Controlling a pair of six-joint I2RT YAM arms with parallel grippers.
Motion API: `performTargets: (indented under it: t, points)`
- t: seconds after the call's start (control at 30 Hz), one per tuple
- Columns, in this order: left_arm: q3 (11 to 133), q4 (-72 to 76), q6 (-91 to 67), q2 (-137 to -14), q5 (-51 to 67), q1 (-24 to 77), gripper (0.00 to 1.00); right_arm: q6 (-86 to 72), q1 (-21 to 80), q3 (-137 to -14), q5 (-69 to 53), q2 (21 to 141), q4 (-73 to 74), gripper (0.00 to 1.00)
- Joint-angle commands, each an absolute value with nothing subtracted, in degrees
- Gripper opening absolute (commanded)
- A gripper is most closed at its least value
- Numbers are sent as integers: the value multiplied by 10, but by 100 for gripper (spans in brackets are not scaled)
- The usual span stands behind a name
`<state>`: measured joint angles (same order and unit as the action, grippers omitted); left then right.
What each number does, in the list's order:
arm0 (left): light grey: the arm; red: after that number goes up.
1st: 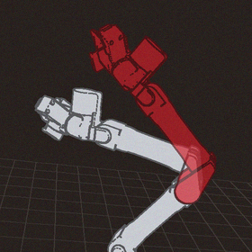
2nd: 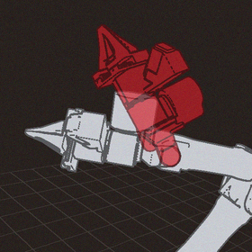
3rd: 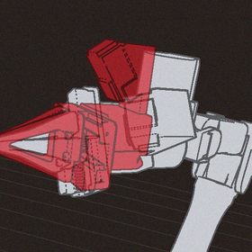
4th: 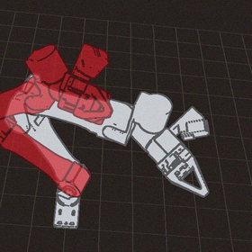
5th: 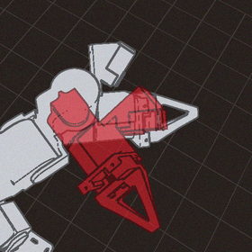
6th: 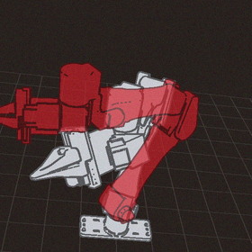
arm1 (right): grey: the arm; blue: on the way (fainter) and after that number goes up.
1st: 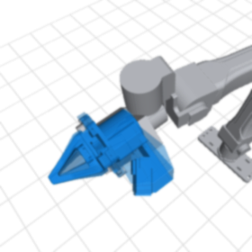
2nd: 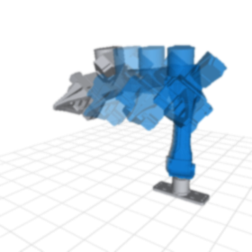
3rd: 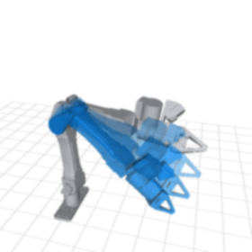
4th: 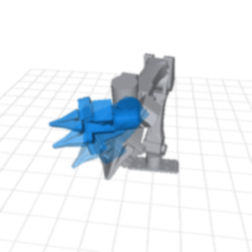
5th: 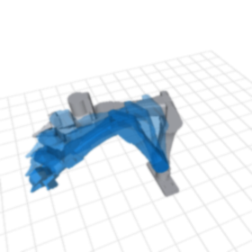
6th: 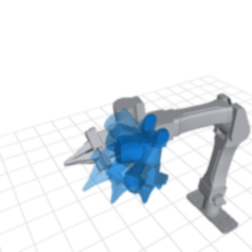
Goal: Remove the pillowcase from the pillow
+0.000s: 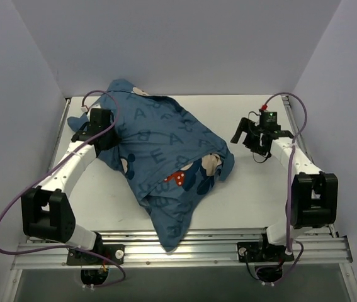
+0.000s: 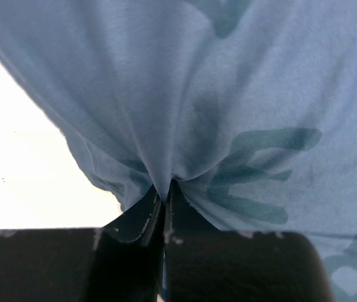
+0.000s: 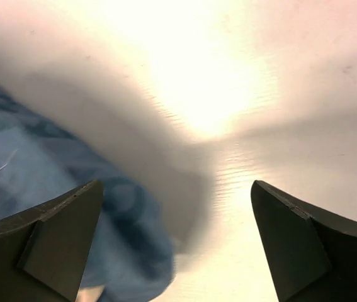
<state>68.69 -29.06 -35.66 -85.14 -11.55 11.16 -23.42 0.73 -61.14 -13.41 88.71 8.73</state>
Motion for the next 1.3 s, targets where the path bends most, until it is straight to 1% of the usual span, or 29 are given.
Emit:
performTargets:
  t: [0.0, 0.03, 0.13, 0.17, 0.27, 0.3, 0.37, 0.4, 0.43, 0.53, 0.6, 0.63, 0.7, 0.73, 0.87, 0.97, 1.07, 1.17, 1.27]
  points:
    - [735, -308, -300, -817, -98, 137, 10, -221, 76, -696, -93, 855, 128, 98]
    - [741, -313, -289, -814, -98, 144, 10, -219, 76, -701, -84, 850, 135, 98]
    - [771, -332, -240, -799, -103, 177, 31, -214, 113, -700, -90, 818, 134, 98]
    - [777, -334, -225, -788, -106, 188, 47, -213, 135, -690, -91, 798, 132, 97]
    - [791, -330, -150, -765, -134, 242, 69, -227, 166, -671, -73, 764, 135, 96]
    - [793, -327, -131, -759, -141, 256, 78, -235, 177, -648, -69, 754, 135, 96]
    - [788, -309, -79, -743, -141, 298, 86, -257, 180, -614, -61, 733, 122, 95]
    - [785, -303, -64, -738, -141, 312, 88, -264, 180, -579, -55, 729, 117, 95]
    - [778, -292, -40, -736, -140, 340, 89, -272, 178, -563, -51, 726, 111, 95]
    - [773, -287, -27, -736, -142, 369, 89, -286, 166, -503, -35, 730, 82, 95]
    - [778, -296, -35, -744, -142, 380, 89, -292, 145, -467, -37, 750, 56, 94]
    - [779, -306, -44, -747, -142, 380, 89, -294, 117, -457, -39, 757, 47, 94]
    - [782, -310, -50, -748, -137, 384, 89, -298, 85, -447, -35, 783, 38, 94]
    - [781, -310, -50, -746, -134, 386, 89, -301, 52, -447, -13, 792, 40, 94]
    - [773, -309, -37, -731, -113, 395, 90, -325, -14, -474, 26, 816, 50, 93]
    - [764, -310, -16, -729, -95, 409, 90, -345, -23, -504, 40, 804, 59, 93]
    - [756, -311, 15, -736, -91, 432, 90, -343, -16, -522, 15, 778, 60, 93]
    - [753, -309, 39, -756, -118, 471, 92, -321, -4, -519, -47, 736, 45, 93]
    - [757, -300, 61, -788, -162, 516, 93, -308, 25, -514, -77, 693, 44, 92]
